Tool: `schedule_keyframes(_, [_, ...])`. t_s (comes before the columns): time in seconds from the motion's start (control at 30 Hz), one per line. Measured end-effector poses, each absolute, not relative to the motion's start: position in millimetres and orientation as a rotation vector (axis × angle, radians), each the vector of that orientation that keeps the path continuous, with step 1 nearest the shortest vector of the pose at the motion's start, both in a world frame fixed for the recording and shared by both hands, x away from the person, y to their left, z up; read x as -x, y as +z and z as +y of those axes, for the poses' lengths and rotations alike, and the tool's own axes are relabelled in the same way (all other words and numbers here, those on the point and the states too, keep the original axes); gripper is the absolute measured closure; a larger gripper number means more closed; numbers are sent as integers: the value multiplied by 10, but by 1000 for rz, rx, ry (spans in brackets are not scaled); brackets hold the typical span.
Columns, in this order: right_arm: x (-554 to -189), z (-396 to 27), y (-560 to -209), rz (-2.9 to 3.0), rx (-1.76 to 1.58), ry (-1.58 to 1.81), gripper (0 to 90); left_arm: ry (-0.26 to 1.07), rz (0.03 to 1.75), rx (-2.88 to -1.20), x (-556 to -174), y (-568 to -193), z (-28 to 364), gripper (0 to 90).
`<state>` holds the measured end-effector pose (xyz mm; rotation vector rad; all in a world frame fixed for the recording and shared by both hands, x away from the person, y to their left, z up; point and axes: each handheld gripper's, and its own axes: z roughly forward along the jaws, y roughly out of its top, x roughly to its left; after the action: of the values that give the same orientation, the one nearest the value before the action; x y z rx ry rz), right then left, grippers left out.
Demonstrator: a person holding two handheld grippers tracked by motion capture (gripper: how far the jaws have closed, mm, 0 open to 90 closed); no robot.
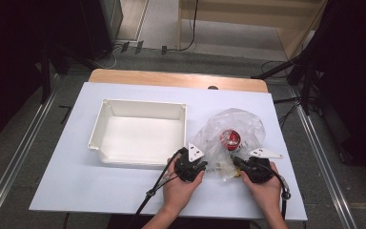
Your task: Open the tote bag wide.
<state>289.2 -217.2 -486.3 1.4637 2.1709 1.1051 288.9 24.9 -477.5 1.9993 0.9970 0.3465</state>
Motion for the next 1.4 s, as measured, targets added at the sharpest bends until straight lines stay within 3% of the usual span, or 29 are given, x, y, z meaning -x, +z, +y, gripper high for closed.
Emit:
schedule_keyframes(0.1, [-2823,-2188,-4790,2091,-1450,1078,787,345,1001,-1994,-2890,-4774,257,804])
schedule_keyframes(0.27, [-2587,-2173,-4393,1901,-1271,1362,757,348,992,-1990,-2885,-4771,258,794])
schedule_keyframes(0.37, [-2545,-1980,-4276,1935,-1190,1446,601,348,986,-1987,-2881,-4771,254,791])
schedule_keyframes(0.47, [-2609,-1792,-4385,2012,-1191,1403,553,347,967,-1979,-2865,-4766,263,768])
schedule_keyframes(0.63, [-2766,-1664,-4587,2057,-1243,1365,833,284,946,-1938,-2773,-4744,359,654])
schedule_keyframes(0.7, [-2809,-1631,-4621,2074,-1234,1367,892,270,950,-1911,-2705,-4726,433,620])
schedule_keyframes(0.9, [-2973,-1552,-4828,2181,-1305,1301,900,286,909,-1851,-2558,-4619,515,519])
schedule_keyframes(1.03, [-2986,-1564,-4841,2204,-1321,1297,900,331,914,-1785,-2560,-4514,512,501])
schedule_keyframes(1.13, [-2983,-1613,-4865,2222,-1370,1299,874,350,949,-1804,-2634,-4512,446,552])
schedule_keyframes(1.3, [-2850,-1771,-4771,2199,-1342,1372,769,364,1004,-1892,-2747,-4663,355,800])
schedule_keyframes(1.4, [-2720,-1935,-4601,2101,-1304,1425,788,367,1013,-1928,-2767,-4738,328,890])
